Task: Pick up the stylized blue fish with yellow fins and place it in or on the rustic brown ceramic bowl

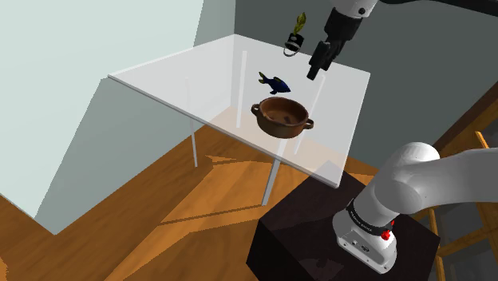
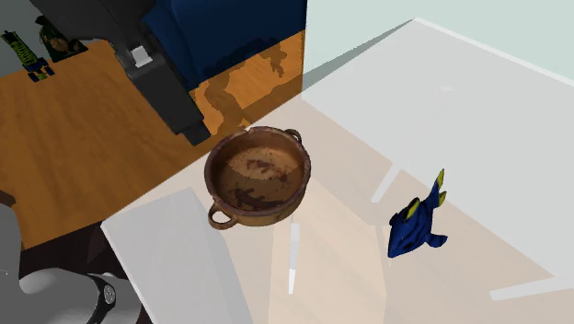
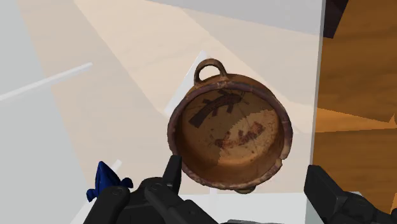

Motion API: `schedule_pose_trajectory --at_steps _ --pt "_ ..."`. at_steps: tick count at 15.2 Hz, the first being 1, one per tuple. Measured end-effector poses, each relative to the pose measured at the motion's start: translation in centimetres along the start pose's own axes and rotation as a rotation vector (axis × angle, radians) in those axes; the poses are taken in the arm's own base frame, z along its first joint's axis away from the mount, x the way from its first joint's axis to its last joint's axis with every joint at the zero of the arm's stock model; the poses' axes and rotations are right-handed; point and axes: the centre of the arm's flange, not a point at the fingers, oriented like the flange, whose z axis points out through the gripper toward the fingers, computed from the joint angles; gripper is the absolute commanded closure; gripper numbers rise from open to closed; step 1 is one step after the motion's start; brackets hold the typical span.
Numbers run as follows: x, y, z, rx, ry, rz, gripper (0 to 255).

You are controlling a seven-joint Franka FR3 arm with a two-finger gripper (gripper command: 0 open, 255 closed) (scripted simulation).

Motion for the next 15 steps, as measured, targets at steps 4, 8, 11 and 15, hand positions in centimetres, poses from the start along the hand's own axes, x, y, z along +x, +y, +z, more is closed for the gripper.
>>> schedule_pose_trajectory --at_steps 4,8,11,15 --pt "1.4 1.5 1.4 -0.007 -0.002 -0.012 0" --pt "5.0 4.0 4.6 -0.020 -0.006 -0.036 0" --pt "7.1 5.7 6.5 -0.031 -0.008 -0.054 0" --pt "10.7 8.3 9.7 -0.044 -0.012 -0.079 0"
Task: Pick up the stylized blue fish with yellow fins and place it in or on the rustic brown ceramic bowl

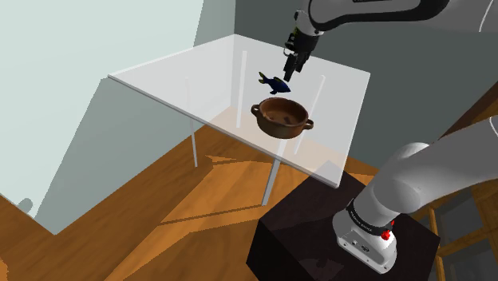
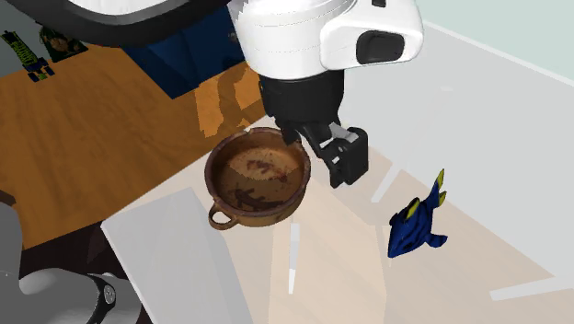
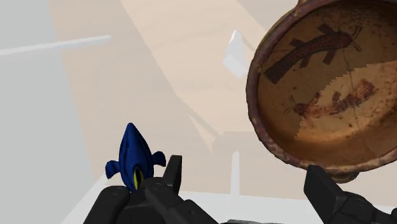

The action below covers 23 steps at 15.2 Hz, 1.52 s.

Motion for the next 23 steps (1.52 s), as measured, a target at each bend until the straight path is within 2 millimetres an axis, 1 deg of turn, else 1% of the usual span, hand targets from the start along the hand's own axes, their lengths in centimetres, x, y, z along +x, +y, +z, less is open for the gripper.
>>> schedule_pose_trajectory --at_steps 3,4,8,10,11,12,16,18,23 --pt "2.4 1.9 2.5 -0.011 -0.002 -0.018 0" --pt "3.2 2.4 2.9 -0.014 -0.003 -0.025 0" --pt "6.7 5.5 6.0 -0.029 -0.006 -0.049 0" --pt "8.3 6.6 7.6 -0.036 -0.008 -0.061 0" --pt "9.4 6.9 8.2 -0.039 -0.009 -0.067 0" --pt "10.2 8.0 9.1 -0.043 -0.009 -0.073 0" --pt "13.6 10.4 12.3 -0.057 -0.013 -0.098 0" --pt "14.4 11.0 13.1 -0.061 -0.014 -0.105 0" --pt "14.8 11.4 15.8 -0.062 -0.014 -0.107 0"
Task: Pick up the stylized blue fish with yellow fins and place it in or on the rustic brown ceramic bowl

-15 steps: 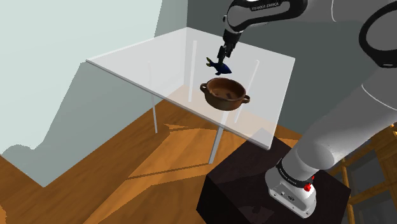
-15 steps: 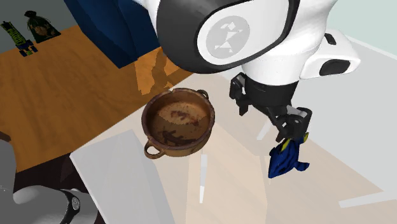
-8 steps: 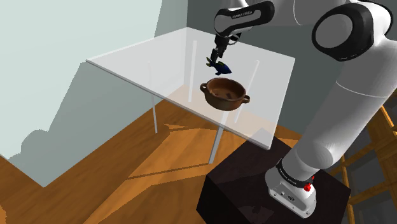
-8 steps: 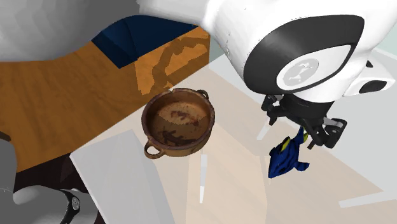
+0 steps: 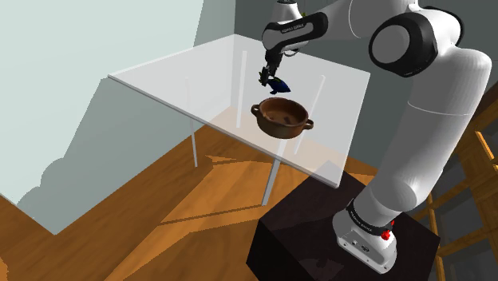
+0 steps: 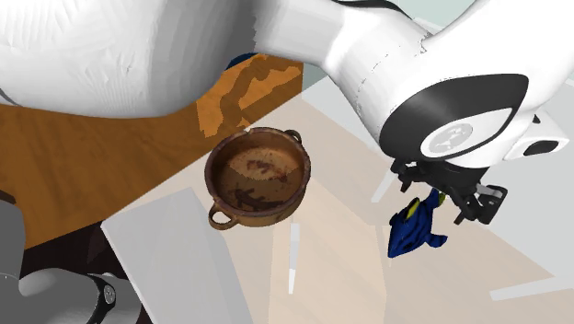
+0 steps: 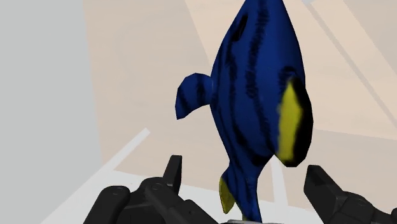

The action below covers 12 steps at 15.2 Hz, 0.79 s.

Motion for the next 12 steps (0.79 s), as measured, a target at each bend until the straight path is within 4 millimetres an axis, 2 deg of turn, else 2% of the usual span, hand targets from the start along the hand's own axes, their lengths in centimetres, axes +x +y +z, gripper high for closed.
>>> schedule_pose_trajectory --at_steps 3,8,9,12 --pt "-0.07 -0.10 1.19 0.000 0.000 0.000 0" --pt "-0.05 -0.06 1.33 0.000 0.000 0.000 0" --pt "-0.05 -0.06 1.33 0.000 0.000 0.000 255" --pt "-0.05 -0.05 1.32 0.000 0.001 0.000 255"
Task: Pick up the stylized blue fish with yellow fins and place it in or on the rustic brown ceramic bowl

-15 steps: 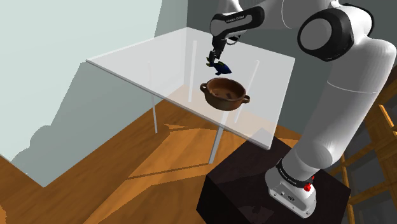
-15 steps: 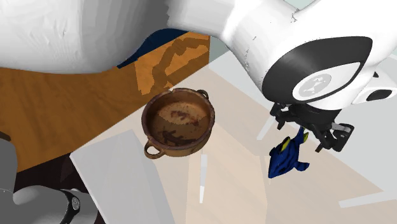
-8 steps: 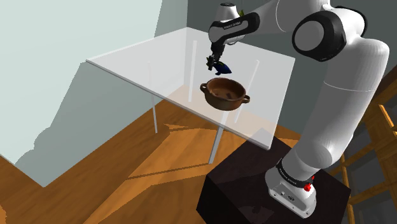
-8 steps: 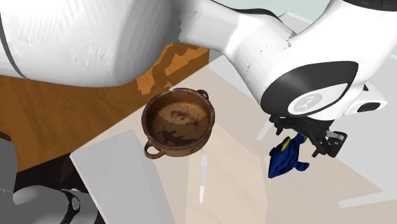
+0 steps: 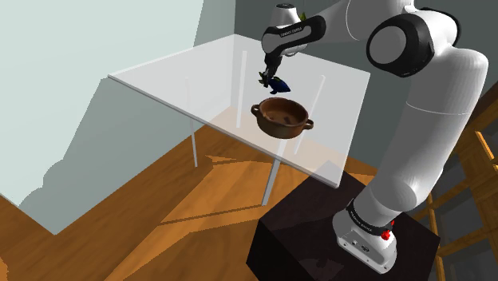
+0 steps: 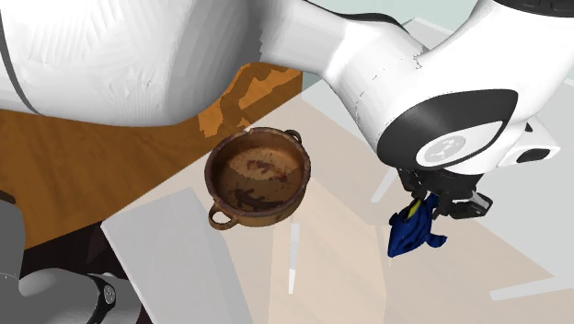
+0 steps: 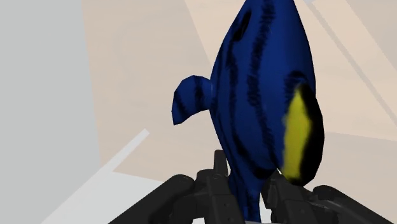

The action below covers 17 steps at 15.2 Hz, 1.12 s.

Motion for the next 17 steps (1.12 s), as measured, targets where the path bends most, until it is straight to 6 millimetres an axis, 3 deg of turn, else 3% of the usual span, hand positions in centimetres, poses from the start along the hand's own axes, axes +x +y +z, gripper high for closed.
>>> schedule_pose_trajectory --at_steps 8,17 --pt "0.0 0.0 -0.3 0.000 0.000 0.000 255" --pt "0.5 0.7 -4.6 0.000 0.000 0.000 255"
